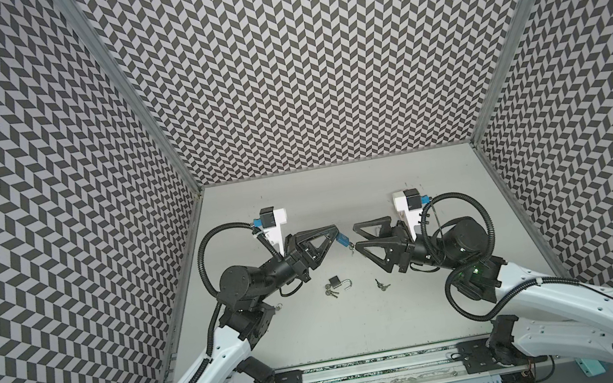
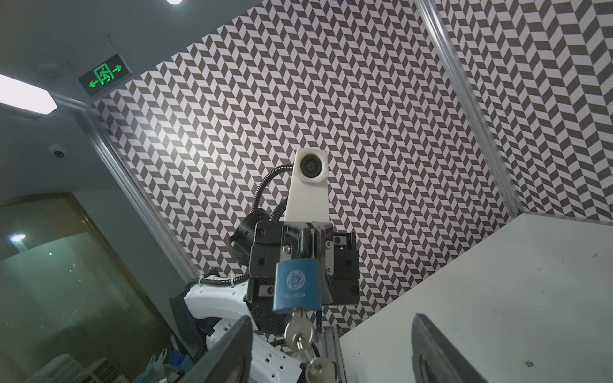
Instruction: Lock with the key
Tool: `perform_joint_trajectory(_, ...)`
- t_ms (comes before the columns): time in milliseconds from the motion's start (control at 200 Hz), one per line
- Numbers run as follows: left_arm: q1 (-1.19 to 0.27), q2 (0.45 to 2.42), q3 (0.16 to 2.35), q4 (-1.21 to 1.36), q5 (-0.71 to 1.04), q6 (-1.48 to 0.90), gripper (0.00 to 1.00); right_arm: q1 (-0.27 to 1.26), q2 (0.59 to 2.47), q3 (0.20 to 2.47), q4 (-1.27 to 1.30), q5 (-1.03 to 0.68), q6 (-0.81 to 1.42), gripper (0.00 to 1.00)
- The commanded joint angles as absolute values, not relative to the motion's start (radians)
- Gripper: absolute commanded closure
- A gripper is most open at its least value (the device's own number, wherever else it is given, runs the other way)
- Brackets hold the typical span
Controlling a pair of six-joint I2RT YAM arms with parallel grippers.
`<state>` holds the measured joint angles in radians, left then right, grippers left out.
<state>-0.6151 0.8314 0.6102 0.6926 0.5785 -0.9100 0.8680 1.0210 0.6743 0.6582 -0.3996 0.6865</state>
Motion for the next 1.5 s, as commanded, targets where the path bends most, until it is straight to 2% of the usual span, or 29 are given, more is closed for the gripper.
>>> perform_joint_trajectory(0,-0.620,0.830,0.644,0.707,0.540,-0.924,1.00,0.874,0.995,0.696,0.668,-0.332,0.796,0.27)
perform_joint_trajectory(225,-0.620,0.836,0.645,0.732,0.556,-0.919,1.00,0.879,1.044,0.709,0.740,-0.383,0.923,0.26)
perform_joint_trajectory(501,-0.620,0.853,0.651,0.772,0.585,-0.925,1.00,0.891,1.096,0.707,0.835,-0.440,0.963,0.41)
perform_joint_trajectory(736,-0.623,0.859,0.645,0.802,0.597,-0.929,1.00,0.891,1.097,0.712,0.888,-0.455,0.983,0.41)
perform_joint_trajectory(991,-0.651,0.878,0.650,0.839,0.626,-0.915,1.00,0.899,1.154,0.762,0.857,-0.482,1.001,0.49)
perform_joint_trajectory(1492,-0.664,0.861,0.646,0.820,0.605,-0.901,1.00,0.910,1.163,0.754,0.871,-0.498,0.990,0.99)
